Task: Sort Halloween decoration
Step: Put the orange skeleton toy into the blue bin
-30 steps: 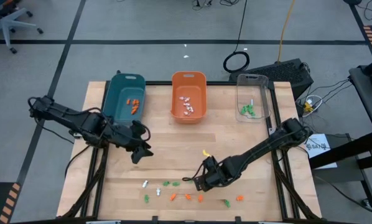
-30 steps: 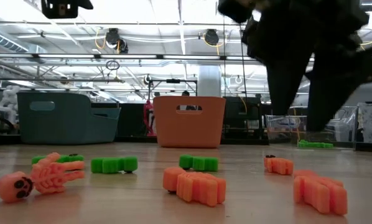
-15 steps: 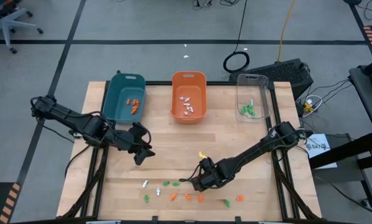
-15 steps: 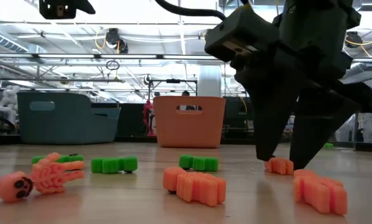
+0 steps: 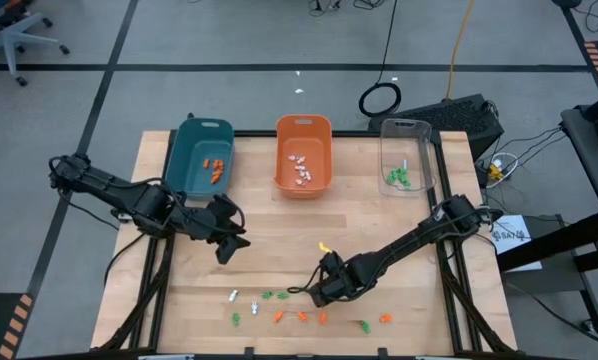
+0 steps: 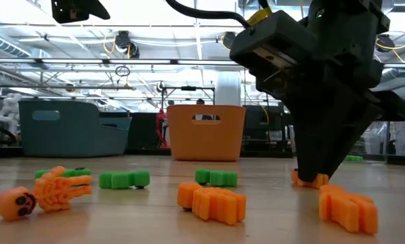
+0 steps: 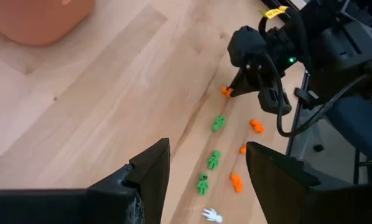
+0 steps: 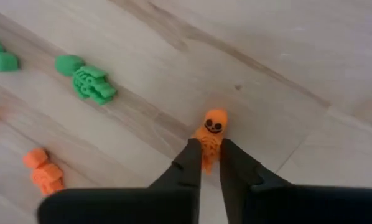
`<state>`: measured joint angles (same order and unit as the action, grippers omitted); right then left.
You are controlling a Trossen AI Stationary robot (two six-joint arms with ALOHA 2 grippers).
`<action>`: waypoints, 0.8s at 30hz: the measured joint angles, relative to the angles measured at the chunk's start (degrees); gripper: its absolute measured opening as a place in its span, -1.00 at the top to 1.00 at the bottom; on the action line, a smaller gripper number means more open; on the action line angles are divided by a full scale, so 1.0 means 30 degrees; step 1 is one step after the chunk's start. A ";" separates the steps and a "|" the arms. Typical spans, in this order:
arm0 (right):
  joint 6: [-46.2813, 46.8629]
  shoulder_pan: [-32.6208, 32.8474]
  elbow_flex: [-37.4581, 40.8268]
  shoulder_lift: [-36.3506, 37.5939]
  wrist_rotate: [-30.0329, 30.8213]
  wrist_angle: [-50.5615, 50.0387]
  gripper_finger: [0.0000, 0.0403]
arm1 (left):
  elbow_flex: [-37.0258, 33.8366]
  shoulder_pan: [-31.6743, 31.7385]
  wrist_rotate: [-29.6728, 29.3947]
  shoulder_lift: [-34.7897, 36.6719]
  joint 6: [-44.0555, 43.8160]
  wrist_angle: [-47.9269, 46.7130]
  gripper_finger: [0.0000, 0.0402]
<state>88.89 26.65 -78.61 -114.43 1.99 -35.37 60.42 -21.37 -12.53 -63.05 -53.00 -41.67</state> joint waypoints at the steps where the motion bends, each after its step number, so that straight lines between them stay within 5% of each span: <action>1: -0.0285 -0.0051 0.0000 0.0046 -0.0328 0.0013 0.96 | 0.0000 0.0000 -0.0029 0.0000 0.0214 0.0004 -0.05; 11: -0.3707 -0.0954 0.0022 0.2194 -0.2945 0.0231 0.99 | 0.0000 0.0005 -0.0627 0.0007 0.1380 0.0130 -0.05; 24: -0.9009 -0.3063 0.0022 0.7823 -0.0105 0.0232 0.99 | 0.0000 0.0007 -0.1328 0.0015 0.2334 0.1155 -0.05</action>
<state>61.86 17.46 -78.54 -90.96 1.67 -34.68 60.42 -21.34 -16.51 -63.00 -46.00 -38.20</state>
